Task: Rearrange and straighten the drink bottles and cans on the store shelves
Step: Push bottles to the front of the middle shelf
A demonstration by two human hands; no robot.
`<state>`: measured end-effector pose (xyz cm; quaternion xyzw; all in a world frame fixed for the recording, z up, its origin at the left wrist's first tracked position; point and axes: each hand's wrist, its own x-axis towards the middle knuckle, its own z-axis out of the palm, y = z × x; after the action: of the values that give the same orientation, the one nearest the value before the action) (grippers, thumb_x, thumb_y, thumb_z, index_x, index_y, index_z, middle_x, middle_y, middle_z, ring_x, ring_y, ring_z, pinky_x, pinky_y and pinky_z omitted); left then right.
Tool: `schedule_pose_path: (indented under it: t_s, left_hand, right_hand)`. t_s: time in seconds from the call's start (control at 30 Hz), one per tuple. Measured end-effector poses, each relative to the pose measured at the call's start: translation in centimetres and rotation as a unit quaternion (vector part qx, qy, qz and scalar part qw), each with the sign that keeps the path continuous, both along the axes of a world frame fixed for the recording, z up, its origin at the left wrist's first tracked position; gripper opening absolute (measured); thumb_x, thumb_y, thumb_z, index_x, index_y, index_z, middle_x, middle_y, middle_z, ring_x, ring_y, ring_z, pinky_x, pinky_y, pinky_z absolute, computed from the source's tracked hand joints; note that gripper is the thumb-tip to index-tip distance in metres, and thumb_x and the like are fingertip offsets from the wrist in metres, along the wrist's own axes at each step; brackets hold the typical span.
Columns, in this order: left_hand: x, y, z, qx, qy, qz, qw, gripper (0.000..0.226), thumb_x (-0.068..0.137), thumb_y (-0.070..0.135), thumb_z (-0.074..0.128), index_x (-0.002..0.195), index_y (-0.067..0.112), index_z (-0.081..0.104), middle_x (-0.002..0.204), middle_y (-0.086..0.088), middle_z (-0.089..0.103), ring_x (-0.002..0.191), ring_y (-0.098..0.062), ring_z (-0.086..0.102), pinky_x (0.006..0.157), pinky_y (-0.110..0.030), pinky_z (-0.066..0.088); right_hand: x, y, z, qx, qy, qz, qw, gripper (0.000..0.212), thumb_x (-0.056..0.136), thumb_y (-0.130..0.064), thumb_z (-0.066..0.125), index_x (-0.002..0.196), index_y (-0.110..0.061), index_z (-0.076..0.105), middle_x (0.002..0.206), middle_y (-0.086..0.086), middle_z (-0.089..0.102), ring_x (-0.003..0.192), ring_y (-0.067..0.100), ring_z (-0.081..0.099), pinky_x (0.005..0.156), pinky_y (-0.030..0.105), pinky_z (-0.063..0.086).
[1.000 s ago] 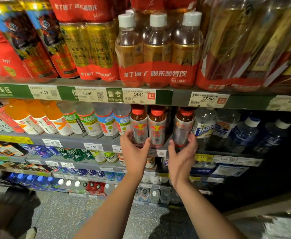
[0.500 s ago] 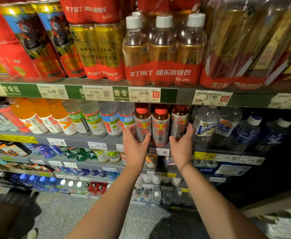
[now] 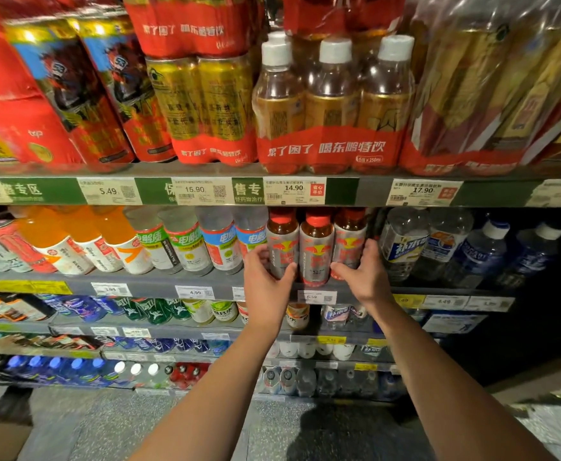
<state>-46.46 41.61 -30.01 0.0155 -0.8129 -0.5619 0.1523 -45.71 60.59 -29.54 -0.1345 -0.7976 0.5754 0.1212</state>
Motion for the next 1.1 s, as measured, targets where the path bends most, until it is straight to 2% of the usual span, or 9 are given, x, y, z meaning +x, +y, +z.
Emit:
schedule_pose_path:
  t_s: [0.13,0.3,0.5,0.6,0.73,0.8,0.9,1.0,1.1]
  left_hand:
    - [0.0,0.1,-0.1,0.003,0.003,0.004,1.0,0.052,0.08,0.027,0.082,0.12,0.026,0.05,0.114,0.008,0.057,0.105,-0.009,0.06,0.093,-0.039,0.054]
    - [0.0,-0.1,-0.1,0.005,0.006,-0.004,1.0,0.052,0.081,0.026,0.082,0.122,0.027,0.05,0.114,0.009,0.056,0.107,-0.009,0.059,0.095,-0.039,0.053]
    - [1.6,0.4,0.5,0.032,0.032,0.009,0.999,0.045,0.084,0.021,0.079,0.119,0.021,0.05,0.109,0.004,0.054,0.099,-0.011,0.058,0.086,-0.02,0.049]
    - [3.0,1.6,0.6,0.042,0.048,0.002,0.998,0.036,0.086,0.018,0.076,0.113,0.017,0.052,0.105,0.0,0.054,0.096,-0.005,0.054,0.082,-0.007,0.039]
    - [4.8,4.4,1.2,0.056,0.038,-0.051,0.996,0.03,0.086,0.022,0.076,0.107,0.023,0.054,0.1,0.004,0.055,0.093,-0.007,0.056,0.08,-0.015,0.044]
    - [5.8,6.5,1.7,0.051,0.039,-0.068,0.996,0.028,0.085,0.018,0.077,0.102,0.023,0.055,0.096,0.007,0.054,0.09,-0.007,0.055,0.077,-0.013,0.041]
    - [6.8,10.1,1.8,0.041,0.035,-0.113,0.992,0.027,0.085,0.019,0.077,0.1,0.025,0.055,0.093,0.01,0.054,0.088,-0.007,0.056,0.077,-0.018,0.043]
    - [7.1,14.0,1.1,0.022,0.022,-0.145,0.989,0.036,0.086,0.026,0.078,0.112,0.029,0.053,0.105,0.018,0.054,0.101,0.001,0.057,0.086,-0.018,0.047]
    - [6.6,17.7,1.0,0.026,-0.002,-0.115,0.993,0.057,0.085,0.022,0.079,0.13,0.024,0.045,0.12,0.02,0.047,0.112,0.011,0.049,0.096,-0.012,0.042]
  right_hand:
    - [0.9,0.2,0.1,0.047,0.006,-0.014,0.999,0.054,0.07,-0.011,0.088,0.111,-0.017,0.052,0.102,0.0,0.07,0.091,0.011,0.069,0.083,0.028,0.056]
    - [1.3,-0.2,0.2,0.076,-0.005,-0.011,0.997,0.059,0.074,-0.013,0.085,0.121,-0.008,0.05,0.115,0.008,0.068,0.104,0.022,0.067,0.096,0.04,0.053]
    - [2.6,-0.5,0.6,0.101,-0.024,-0.018,0.994,0.059,0.079,-0.022,0.08,0.129,-0.018,0.05,0.113,-0.006,0.067,0.095,0.005,0.061,0.078,0.015,0.045]
    - [4.3,-0.5,0.3,0.084,0.021,-0.065,0.994,0.045,0.084,-0.022,0.076,0.124,-0.019,0.056,0.112,-0.011,0.068,0.1,0.0,0.065,0.077,0.011,0.05]
    - [7.4,0.7,0.6,0.038,0.094,-0.152,0.983,0.025,0.089,-0.006,0.07,0.109,-0.016,0.059,0.097,-0.007,0.068,0.086,-0.008,0.064,0.07,0.004,0.045]
    - [8.1,2.6,0.7,0.039,0.111,-0.202,0.972,0.022,0.089,-0.008,0.069,0.104,-0.021,0.06,0.097,0.0,0.066,0.084,0.003,0.064,0.068,0.009,0.046]
    - [8.3,5.8,0.8,0.04,0.133,-0.236,0.962,0.021,0.091,-0.015,0.068,0.097,-0.031,0.056,0.098,0.004,0.062,0.087,0.019,0.062,0.072,0.03,0.052]
    - [8.3,8.0,0.9,0.015,0.108,-0.212,0.971,0.04,0.093,-0.013,0.065,0.113,-0.045,0.052,0.113,0.002,0.061,0.101,0.015,0.061,0.081,0.034,0.051]
    - [7.9,9.3,-0.1,-0.004,0.059,-0.173,0.983,0.054,0.094,-0.02,0.063,0.143,-0.018,0.041,0.142,0.004,0.052,0.131,0.016,0.049,0.11,0.042,0.043]
